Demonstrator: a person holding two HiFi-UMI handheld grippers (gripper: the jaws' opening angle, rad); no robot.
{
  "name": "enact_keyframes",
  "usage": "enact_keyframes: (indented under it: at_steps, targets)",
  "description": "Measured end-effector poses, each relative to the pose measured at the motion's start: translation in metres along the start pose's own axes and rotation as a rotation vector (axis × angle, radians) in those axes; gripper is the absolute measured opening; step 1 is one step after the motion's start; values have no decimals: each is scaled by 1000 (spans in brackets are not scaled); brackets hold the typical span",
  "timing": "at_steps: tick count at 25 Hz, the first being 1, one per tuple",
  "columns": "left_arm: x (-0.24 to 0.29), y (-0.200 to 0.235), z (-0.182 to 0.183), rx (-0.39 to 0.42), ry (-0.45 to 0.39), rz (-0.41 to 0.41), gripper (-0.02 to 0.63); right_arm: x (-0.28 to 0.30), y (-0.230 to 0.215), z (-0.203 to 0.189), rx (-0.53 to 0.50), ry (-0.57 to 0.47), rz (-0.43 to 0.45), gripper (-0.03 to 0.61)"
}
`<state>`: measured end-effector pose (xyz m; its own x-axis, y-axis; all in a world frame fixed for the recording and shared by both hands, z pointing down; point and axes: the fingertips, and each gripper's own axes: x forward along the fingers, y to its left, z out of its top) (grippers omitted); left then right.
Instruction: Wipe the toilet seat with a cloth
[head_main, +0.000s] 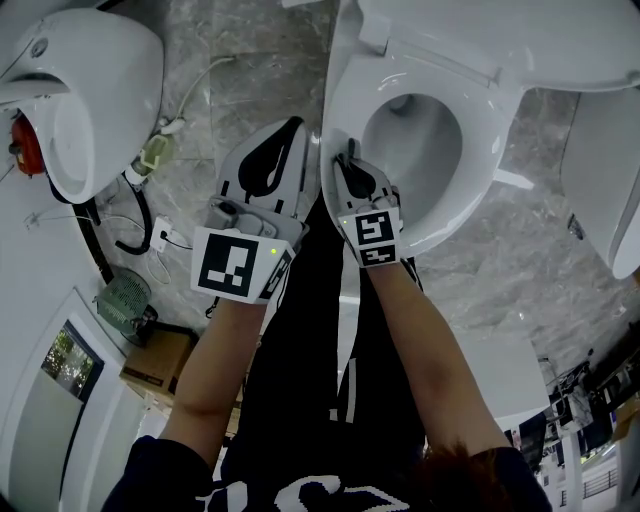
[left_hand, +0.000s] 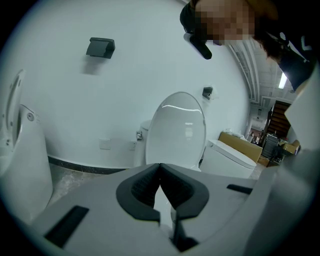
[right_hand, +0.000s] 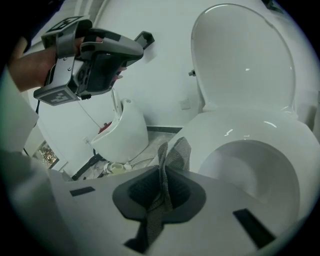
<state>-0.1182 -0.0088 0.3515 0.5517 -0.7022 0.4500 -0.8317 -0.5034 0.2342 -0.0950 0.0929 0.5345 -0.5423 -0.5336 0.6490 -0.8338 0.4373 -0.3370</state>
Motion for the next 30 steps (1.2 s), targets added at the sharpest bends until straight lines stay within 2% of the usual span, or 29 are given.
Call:
enact_keyframes:
  at_steps: [7,15,26,30]
  targets:
    - [7,8,5,-3,3,5,11,16,-11,26,-52,-36,29,28]
    - [14,19,11,-3,10,12,11,31,-21,54,-64,-88,63,28]
    - [26,25,16,4,18,9,11,45,-36,79,-215,-111,102,28]
    - [33,20,17,15,24,-11,11,49,-46,89,-221,-120,94,28]
